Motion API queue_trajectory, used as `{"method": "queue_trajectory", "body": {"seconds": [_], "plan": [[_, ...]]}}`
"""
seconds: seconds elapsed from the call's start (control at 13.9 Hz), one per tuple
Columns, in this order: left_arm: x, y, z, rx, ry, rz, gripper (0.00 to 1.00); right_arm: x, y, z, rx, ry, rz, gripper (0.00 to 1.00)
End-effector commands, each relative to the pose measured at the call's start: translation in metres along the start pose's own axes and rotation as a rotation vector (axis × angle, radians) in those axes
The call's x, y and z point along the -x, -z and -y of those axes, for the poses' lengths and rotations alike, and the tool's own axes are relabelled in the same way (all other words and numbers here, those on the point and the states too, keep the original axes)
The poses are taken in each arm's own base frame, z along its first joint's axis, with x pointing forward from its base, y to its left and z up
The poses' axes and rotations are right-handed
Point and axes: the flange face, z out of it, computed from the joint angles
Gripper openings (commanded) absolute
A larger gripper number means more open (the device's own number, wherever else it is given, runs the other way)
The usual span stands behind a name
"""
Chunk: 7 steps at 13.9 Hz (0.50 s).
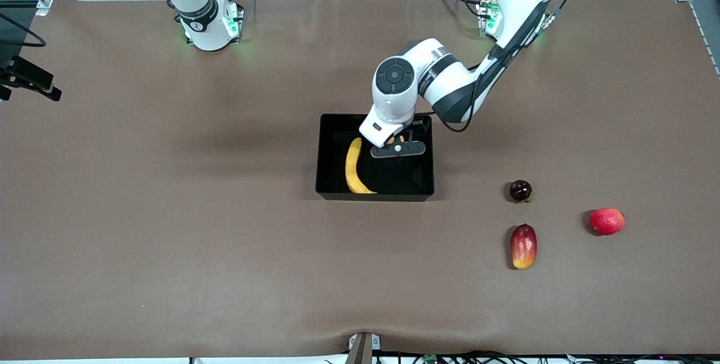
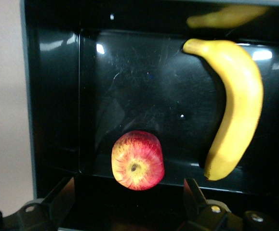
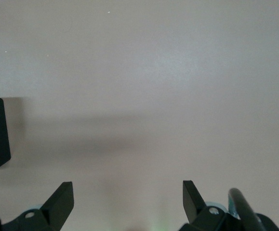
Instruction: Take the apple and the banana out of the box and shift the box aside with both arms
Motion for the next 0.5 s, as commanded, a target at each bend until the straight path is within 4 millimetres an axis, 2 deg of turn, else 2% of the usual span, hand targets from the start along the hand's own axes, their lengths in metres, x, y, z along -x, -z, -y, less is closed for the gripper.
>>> {"method": "queue_trajectory", "body": {"seconds": [0.0, 0.22, 0.43], "plan": [[0.000, -0.024, -0.005, 0.016, 0.018, -0.020, 1.00, -0.002, 0.002, -0.002, -0.011, -0.016, 0.000, 1.00], [0.005, -0.048, -0.002, 0.041, 0.015, -0.018, 1.00, -0.002, 0.001, -0.002, -0.011, -0.016, 0.002, 1.00], [0.012, -0.064, 0.004, 0.017, 0.009, 0.001, 1.00, -0.002, 0.001, -0.002, -0.011, -0.016, 0.002, 1.00]]}}
